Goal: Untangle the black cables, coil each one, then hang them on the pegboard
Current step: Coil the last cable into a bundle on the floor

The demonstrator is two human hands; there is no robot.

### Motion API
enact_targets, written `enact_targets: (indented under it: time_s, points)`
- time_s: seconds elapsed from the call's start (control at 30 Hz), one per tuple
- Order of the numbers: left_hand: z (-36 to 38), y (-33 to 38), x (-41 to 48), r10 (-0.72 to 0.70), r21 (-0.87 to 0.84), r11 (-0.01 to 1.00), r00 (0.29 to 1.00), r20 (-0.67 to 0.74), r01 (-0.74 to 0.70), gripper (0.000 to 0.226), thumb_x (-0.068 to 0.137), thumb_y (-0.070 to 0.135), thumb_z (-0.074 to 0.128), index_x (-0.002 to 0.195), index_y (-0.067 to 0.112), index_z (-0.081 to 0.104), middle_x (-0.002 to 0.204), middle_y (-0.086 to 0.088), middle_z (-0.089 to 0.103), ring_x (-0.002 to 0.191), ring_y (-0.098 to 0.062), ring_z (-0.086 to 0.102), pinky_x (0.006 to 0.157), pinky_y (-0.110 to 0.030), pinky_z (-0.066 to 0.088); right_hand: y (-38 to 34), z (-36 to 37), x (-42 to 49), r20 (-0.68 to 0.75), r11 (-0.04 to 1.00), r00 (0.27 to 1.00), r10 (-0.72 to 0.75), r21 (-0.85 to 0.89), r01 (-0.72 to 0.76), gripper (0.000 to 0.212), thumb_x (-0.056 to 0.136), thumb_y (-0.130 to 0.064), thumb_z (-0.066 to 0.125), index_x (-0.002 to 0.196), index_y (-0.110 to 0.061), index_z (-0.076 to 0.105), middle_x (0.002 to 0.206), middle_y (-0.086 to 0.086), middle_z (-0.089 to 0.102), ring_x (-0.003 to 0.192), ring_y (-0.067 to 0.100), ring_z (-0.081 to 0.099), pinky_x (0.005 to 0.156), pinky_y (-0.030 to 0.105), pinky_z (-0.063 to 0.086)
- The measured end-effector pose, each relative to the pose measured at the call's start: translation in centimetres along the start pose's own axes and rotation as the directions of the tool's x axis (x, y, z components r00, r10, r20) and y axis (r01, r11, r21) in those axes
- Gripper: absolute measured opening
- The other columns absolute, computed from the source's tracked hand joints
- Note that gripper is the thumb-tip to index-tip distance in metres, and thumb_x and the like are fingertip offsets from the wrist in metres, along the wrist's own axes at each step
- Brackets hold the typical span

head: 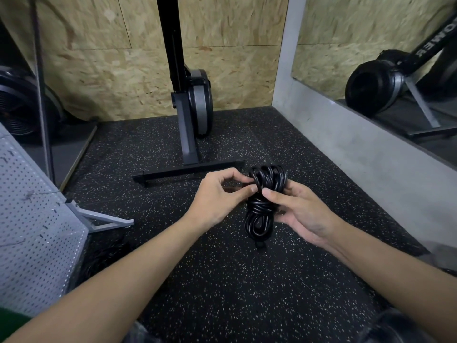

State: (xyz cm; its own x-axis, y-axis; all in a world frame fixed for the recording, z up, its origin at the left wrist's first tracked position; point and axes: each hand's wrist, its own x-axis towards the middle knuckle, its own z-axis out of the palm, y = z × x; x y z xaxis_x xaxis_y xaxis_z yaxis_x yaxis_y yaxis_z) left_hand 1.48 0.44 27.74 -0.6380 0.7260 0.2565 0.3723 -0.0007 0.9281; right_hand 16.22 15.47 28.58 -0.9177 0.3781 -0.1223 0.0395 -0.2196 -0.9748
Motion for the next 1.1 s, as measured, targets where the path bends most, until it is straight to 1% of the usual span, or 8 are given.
enact_targets:
  time_s: [0.17, 0.27, 0.4, 0.53, 0.63, 0.8, 0.93, 1.1]
  points:
    - [0.3, 0.2, -0.7, 0.017, 0.109, 0.994, 0.997, -0.079, -0.008, 0.015, 0.085, 0.027, 0.086, 0.084, 0.026, 0.071, 0.09, 0.012, 0.075, 0.09, -0.008, 0.071, 0.091, -0.04, 0.058, -0.3, -0.1, -0.1, 0.036, 0.999, 0.999, -0.02, -0.05, 0.021, 0.037, 0.09, -0.014, 0.069, 0.126, -0.004, 0.068, 0.125, 0.014, 0.074, 0.12, 0.031, 0.069, 0.105, 0.059, 0.052]
    - [0.6, 0.4, -0.6, -0.044, 0.159, 0.985, 0.988, -0.145, 0.067, 0.023, 0.084, 0.032, 0.087, 0.083, 0.023, 0.066, 0.083, 0.008, 0.072, 0.081, -0.005, 0.067, 0.081, -0.032, 0.058, 0.1, 0.1, 0.0, 0.05, 0.994, 0.999, -0.002, -0.108, 0.007, 0.035, 0.106, -0.026, 0.052, 0.138, -0.017, 0.062, 0.133, 0.009, 0.07, 0.126, 0.031, 0.065, 0.106, 0.056, 0.051]
    - [0.2, -0.3, 0.2, -0.175, 0.144, 0.971, 0.979, -0.103, 0.189, 0.028, 0.082, 0.034, 0.088, 0.083, 0.017, 0.066, 0.078, 0.006, 0.07, 0.069, -0.005, 0.061, 0.07, -0.024, 0.055, 0.5, 0.4, 0.1, 0.049, 0.97, 0.999, 0.021, -0.242, -0.008, 0.031, 0.11, -0.031, 0.048, 0.138, -0.038, 0.058, 0.128, -0.006, 0.073, 0.12, 0.017, 0.069, 0.103, 0.047, 0.054]
    - [-0.1, -1.0, 0.4, -0.261, 0.002, 0.965, 0.965, 0.029, 0.261, 0.022, 0.086, 0.018, 0.085, 0.083, 0.011, 0.065, 0.074, 0.002, 0.063, 0.068, -0.008, 0.056, 0.071, -0.024, 0.051, 0.2, 0.5, -0.3, 0.069, 0.906, 0.997, -0.026, -0.419, 0.053, 0.027, 0.107, -0.033, 0.054, 0.132, -0.038, 0.062, 0.121, -0.008, 0.074, 0.116, 0.01, 0.069, 0.103, 0.039, 0.054]
    - [-0.4, -1.1, 0.1, -0.357, -0.114, 0.923, 0.928, 0.101, 0.368, 0.019, 0.089, 0.007, 0.08, 0.079, 0.007, 0.064, 0.068, 0.0, 0.058, 0.057, -0.004, 0.058, 0.059, -0.018, 0.051, -0.2, 0.8, -0.6, 0.095, 0.821, 0.995, -0.007, -0.568, 0.06, 0.023, 0.106, -0.037, 0.054, 0.126, -0.04, 0.065, 0.113, -0.018, 0.075, 0.107, -0.004, 0.067, 0.096, 0.021, 0.048]
    - [0.0, -1.2, -0.5, -0.364, -0.073, 0.928, 0.931, 0.012, 0.364, 0.011, 0.084, 0.003, 0.083, 0.078, 0.005, 0.074, 0.076, -0.015, 0.068, 0.072, -0.018, 0.062, 0.074, -0.028, 0.056, 0.2, 0.5, -0.1, 0.093, 0.755, 0.994, -0.053, -0.648, 0.1, 0.019, 0.1, -0.024, 0.069, 0.116, -0.032, 0.075, 0.11, -0.018, 0.078, 0.107, -0.001, 0.071, 0.106, 0.034, 0.05]
    - [0.1, -0.5, -0.5, -0.284, -0.016, 0.959, 0.959, -0.015, 0.284, 0.008, 0.085, 0.017, 0.086, 0.08, 0.021, 0.081, 0.076, 0.002, 0.071, 0.074, -0.005, 0.062, 0.073, -0.014, 0.052, -0.1, 0.1, 0.1, 0.055, 0.783, 0.996, -0.073, -0.615, 0.091, 0.018, 0.098, -0.022, 0.072, 0.115, -0.025, 0.077, 0.106, -0.014, 0.079, 0.102, 0.002, 0.073, 0.104, 0.033, 0.054]
    - [1.1, -0.7, -0.7, -0.306, 0.099, 0.944, 0.947, -0.098, 0.315, 0.013, 0.08, 0.02, 0.09, 0.073, 0.023, 0.079, 0.08, 0.007, 0.078, 0.084, -0.01, 0.073, 0.087, -0.027, 0.057, 0.4, -0.1, 0.2, 0.038, 0.663, 0.998, -0.054, -0.746, 0.064, 0.011, 0.097, -0.029, 0.072, 0.107, -0.026, 0.077, 0.1, -0.011, 0.08, 0.096, 0.003, 0.074, 0.1, 0.039, 0.057]
